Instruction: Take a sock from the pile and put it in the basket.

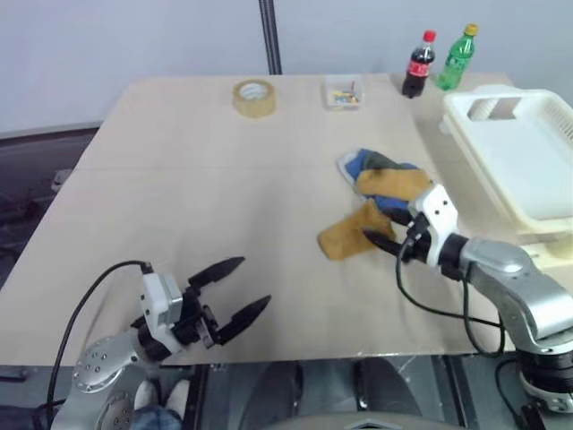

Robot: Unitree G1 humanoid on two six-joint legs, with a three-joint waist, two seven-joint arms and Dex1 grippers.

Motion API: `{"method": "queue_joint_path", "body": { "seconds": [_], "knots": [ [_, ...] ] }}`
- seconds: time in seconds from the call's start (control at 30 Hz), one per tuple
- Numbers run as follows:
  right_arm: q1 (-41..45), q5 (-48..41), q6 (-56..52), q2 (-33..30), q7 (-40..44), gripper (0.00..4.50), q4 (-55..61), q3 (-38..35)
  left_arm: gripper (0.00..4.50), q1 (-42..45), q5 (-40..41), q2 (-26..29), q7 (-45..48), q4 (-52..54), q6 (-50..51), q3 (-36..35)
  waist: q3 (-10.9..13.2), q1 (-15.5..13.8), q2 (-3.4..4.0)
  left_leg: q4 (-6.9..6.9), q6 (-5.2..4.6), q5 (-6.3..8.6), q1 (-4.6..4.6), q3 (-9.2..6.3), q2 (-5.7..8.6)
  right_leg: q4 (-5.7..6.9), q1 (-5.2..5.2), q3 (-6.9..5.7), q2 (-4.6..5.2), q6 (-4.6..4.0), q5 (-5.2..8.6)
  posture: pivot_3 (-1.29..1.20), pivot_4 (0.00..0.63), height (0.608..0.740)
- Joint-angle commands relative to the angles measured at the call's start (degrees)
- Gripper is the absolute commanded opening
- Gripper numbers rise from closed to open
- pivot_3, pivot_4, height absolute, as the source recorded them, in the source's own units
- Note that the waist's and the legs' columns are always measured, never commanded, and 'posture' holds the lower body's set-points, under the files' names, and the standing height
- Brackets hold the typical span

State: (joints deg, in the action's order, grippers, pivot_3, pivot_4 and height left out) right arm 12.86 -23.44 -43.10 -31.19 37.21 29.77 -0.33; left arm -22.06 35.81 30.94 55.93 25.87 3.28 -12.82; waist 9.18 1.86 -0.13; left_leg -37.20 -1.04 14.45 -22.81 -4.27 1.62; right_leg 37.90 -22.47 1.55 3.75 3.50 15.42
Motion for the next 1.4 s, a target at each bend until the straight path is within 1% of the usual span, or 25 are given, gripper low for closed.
{"method": "queue_joint_path", "body": {
  "seconds": [0.03, 0.13, 0.23, 0.3, 0.37, 0.5, 0.57, 0.67, 0.7, 0.77, 0.8, 0.83, 1.0, 1.13, 1.2, 1.23, 1.3, 1.4],
  "knots": [
    [-0.52, 2.78, 10.34, -2.95, 3.29, 3.14, -2.19, -1.76, 4.5, 0.94, -0.44, 0.2, 0.64, -0.06, -0.73, 0.54, 0.0, -0.09, -0.02, -0.01, 0.0, 0.0, 0.01, 0.0, 0.0, 0.0, 0.01, -0.02, 0.0, 0.0, 0.0, 0.0, 0.15, 0.738],
    [0.33, 6.03, 14.1, -2.89, 1.0, 3.14, -6.94, -1.44, 4.5, 1.13, -0.41, 0.05, 0.8, 0.05, -0.6, 0.58, -0.03, -0.04, -0.07, -0.03, 0.0, 0.0, 0.03, 0.0, 0.0, 0.0, 0.03, -0.01, -0.01, 0.0, 0.0, 0.0, 0.15, 0.738],
    [-0.17, 6.85, 15.05, -4.17, 1.62, 3.14, -11.46, -2.59, 4.5, 1.54, -0.46, 0.24, 1.17, -0.29, -0.54, 0.54, -0.02, -0.07, -0.06, -0.03, 0.01, 0.0, 0.02, 0.01, 0.0, 0.01, 0.01, 0.02, -0.01, 0.0, 0.0, 0.0, 0.15, 0.738],
    [-0.37, 6.15, 13.95, -4.41, 2.02, 3.14, -12.72, -2.78, 4.5, 1.81, -0.49, 0.25, 1.4, -0.57, -0.5, 0.61, -0.02, -0.19, -0.06, -0.03, 0.01, 0.0, 0.02, 0.02, 0.0, 0.01, 0.02, 0.02, 0.01, 0.0, 0.0, 0.0, 0.15, 0.738],
    [0.23, 3.9, 9.55, -2.75, 0.22, 3.14, -13.97, -3.73, 4.5, 2.43, -0.86, 0.28, 1.64, -1.01, -0.54, 1.14, -0.02, -0.31, -0.06, -0.03, 0.01, 0.0, 0.02, 0.01, 0.0, 0.0, 0.02, 0.02, 0.02, 0.0, 0.0, 0.0, 0.15, 0.738],
    [2.62, 0.67, 4.67, 1.27, -2.89, 3.14, -15.61, -5.34, 4.5, 3.66, -1.17, 0.48, 1.94, -1.66, -0.52, 1.81, -0.02, -0.25, -0.06, -0.03, 0.01, 0.0, 0.02, 0.02, -0.01, 0.02, 0.02, 0.04, 0.01, -0.01, 0.0, 0.0, 0.15, 0.738],
    [3.1, 1.43, 3.93, 1.38, -3.53, 3.14, -16.53, -4.93, 4.5, 4.06, -1.19, 0.55, 2.03, -1.51, -0.43, 2.2, 0.0, -0.37, -0.03, -0.03, 0.01, 0.0, 0.02, 0.02, -0.01, 0.03, 0.01, 0.04, 0.0, -0.01, 0.0, 0.0, 0.15, 0.738],
    [3.13, 1.46, 4.18, 1.42, -3.48, 2.37, -16.98, -4.74, 4.5, 4.45, -1.1, 0.56, 2.02, -1.71, -0.42, 2.17, 0.0, -0.69, -0.03, -0.02, 0.0, 0.0, 0.0, 0.02, 0.0, -0.01, 0.01, 0.04, 0.01, -0.01, 0.0, 0.0, 0.15, 0.738],
    [3.14, 0.81, 3.85, 1.66, -3.47, 1.99, -16.66, -5.08, 4.5, 4.5, -1.14, 0.56, 1.96, -1.88, -0.51, 2.0, 0.0, -0.85, -0.03, -0.02, 0.0, 0.0, 0.0, 0.02, 0.0, -0.02, 0.01, 0.04, 0.01, -0.01, 0.0, 0.0, 0.15, 0.738],
    [2.9, 0.23, 3.58, 1.53, -3.15, 1.0, -15.87, -5.18, 4.5, 4.45, -1.29, 0.52, 1.86, -2.18, -0.65, 1.73, 0.0, -0.99, -0.03, -0.02, 0.0, 0.0, 0.0, 0.02, 0.0, -0.01, 0.01, 0.03, 0.01, -0.01, 0.0, 0.0, 0.15, 0.738],
    [2.34, 0.07, 3.42, 1.09, -2.79, 0.33, -15.11, -5.06, 4.5, 4.23, -1.43, 0.43, 1.88, -2.25, -0.82, 1.76, 0.0, -1.01, -0.03, -0.02, 0.0, 0.0, 0.0, 0.02, 0.0, 0.0, 0.01, 0.03, 0.01, -0.01, 0.0, 0.0, 0.15, 0.738],
    [1.79, -0.2, 3.2, 0.78, -2.47, 0.06, -14.33, -4.9, 4.5, 4.02, -1.51, 0.36, 1.96, -2.29, -0.98, 1.78, 0.0, -1.02, -0.03, -0.03, 0.0, 0.0, 0.0, 0.02, 0.0, 0.0, 0.01, 0.03, 0.01, -0.01, 0.0, 0.0, 0.15, 0.738],
    [-1.45, -2.13, -0.05, -0.56, -1.52, 0.06, -8.28, -3.19, 4.5, 3.31, -1.49, 0.08, 1.81, -1.52, -0.96, 1.84, 0.0, -1.06, -0.03, -0.03, 0.0, 0.0, -0.01, 0.02, 0.0, -0.01, 0.01, 0.02, 0.01, -0.01, 0.0, 0.0, 0.15, 0.738],
    [-3.54, -6.03, -11.38, -0.36, -4.32, 0.06, -2.26, -2.21, 4.5, 2.76, -1.48, 0.17, 1.97, -1.19, -0.94, 1.75, 0.0, -1.0, -0.03, -0.03, 0.0, 0.0, 0.01, 0.01, -0.02, 0.01, 0.02, 0.03, 0.01, -0.01, 0.0, 0.0, 0.15, 0.738],
    [-3.6, -7.62, -14.53, 0.35, -5.02, 0.06, -0.53, -1.41, 4.5, 2.53, -1.55, 0.19, 1.94, -1.06, -0.97, 1.78, 0.0, -1.02, -0.03, -0.03, 0.0, 0.0, 0.01, 0.01, -0.02, 0.01, 0.01, 0.03, 0.01, -0.01, 0.0, 0.0, 0.15, 0.738],
    [-3.46, -7.64, -14.62, 0.91, -5.36, 0.06, -0.28, -0.74, 4.5, 2.5, -1.62, 0.19, 1.88, -1.0, -0.97, 1.85, -0.01, -1.06, -0.04, -0.03, 0.0, 0.0, 0.01, 0.01, -0.02, 0.01, 0.01, 0.03, 0.01, -0.01, 0.0, 0.0, 0.15, 0.738],
    [-1.95, -6.41, -13.04, 2.22, -5.38, 0.06, -0.88, 3.16, 4.5, 2.86, -1.58, 0.24, 1.91, -1.26, -0.89, 1.92, -0.01, -1.05, -0.05, -0.03, 0.0, 0.0, 0.01, 0.01, -0.02, 0.0, 0.02, 0.01, 0.01, -0.01, 0.0, 0.0, 0.15, 0.738],
    [1.71, -3.39, -10.62, 5.37, -6.52, 0.06, -5.0, 7.98, 4.5, 3.55, -1.73, 0.19, 2.16, -1.62, -0.76, 2.6, -0.01, -0.66, -0.05, -0.03, 0.0, 0.0, 0.04, 0.03, -0.05, 0.01, 0.01, 0.03, -0.04, -0.01, 0.0, 0.0, 0.15, 0.738]
  ]
}}
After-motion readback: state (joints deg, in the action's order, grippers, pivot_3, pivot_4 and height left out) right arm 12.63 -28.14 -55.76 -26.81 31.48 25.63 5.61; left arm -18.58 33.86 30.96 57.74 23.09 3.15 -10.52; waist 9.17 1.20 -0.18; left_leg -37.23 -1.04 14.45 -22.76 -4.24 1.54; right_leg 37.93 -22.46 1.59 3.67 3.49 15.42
